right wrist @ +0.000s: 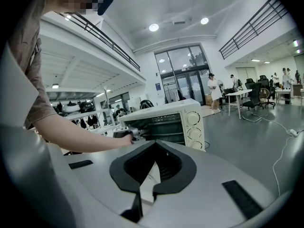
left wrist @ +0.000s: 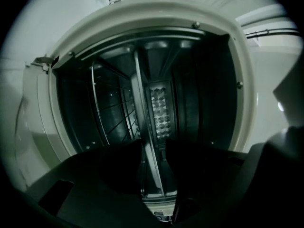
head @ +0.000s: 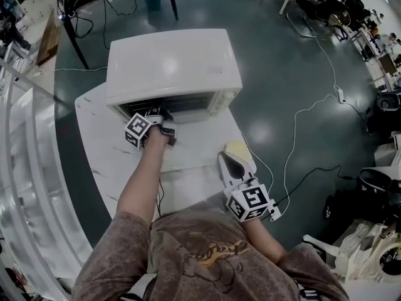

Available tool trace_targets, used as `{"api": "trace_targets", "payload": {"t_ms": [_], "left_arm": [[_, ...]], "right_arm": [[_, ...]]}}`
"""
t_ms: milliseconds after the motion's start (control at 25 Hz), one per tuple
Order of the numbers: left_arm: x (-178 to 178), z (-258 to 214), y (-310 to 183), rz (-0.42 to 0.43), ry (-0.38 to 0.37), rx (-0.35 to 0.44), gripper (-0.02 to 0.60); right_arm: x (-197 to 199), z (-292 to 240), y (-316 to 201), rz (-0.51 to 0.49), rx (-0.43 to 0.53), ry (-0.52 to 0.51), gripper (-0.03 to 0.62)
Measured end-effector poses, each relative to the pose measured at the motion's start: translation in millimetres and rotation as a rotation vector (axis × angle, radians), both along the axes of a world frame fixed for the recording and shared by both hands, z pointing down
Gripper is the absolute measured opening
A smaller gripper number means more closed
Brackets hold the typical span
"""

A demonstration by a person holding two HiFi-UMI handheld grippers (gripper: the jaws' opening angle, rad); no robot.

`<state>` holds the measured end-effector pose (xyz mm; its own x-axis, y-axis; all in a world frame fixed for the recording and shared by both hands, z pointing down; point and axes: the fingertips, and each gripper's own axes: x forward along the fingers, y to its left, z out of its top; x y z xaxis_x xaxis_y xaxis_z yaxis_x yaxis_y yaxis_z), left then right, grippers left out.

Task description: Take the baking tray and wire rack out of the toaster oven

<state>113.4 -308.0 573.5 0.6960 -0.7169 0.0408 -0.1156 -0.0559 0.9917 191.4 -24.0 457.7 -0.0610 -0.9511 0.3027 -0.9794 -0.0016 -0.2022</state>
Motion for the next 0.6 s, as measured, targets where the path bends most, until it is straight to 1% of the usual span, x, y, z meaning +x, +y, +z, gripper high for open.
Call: {"api": "trace_targets", "payload": {"t_ms": [120, 200, 280, 440, 600], "left_arm": [[2.1, 5.1, -5.6, -0.017, 0.004, -0.026, 0.109], [3.7, 7.8, -7.9, -0.014, 0.001, -0.032, 0.102], [4.9, 9.7, -8.2, -0.009, 0.001, -0.042, 0.080], [4.4, 12.8, -6.1, -0.016, 0.042, -0.081, 0.079], [2.4, 14.0, 0.1, -0.014, 0.039, -0.098, 0.077]], "right_arm": [[1.0, 4.8, 3.1, 0.003, -0.013, -0.001, -0.005], [1.5, 6.4, 4.6, 0.008, -0.018, -0.003, -0.006], [2.7, 7.1, 5.8, 0.014, -0.020, -0.004, -0.006], [6.8, 6.8, 8.1, 0.026, -0.018, -0.004, -0.006], [11.3, 6.1, 10.7, 0.043, -0.020, -0.002, -0.006]]}}
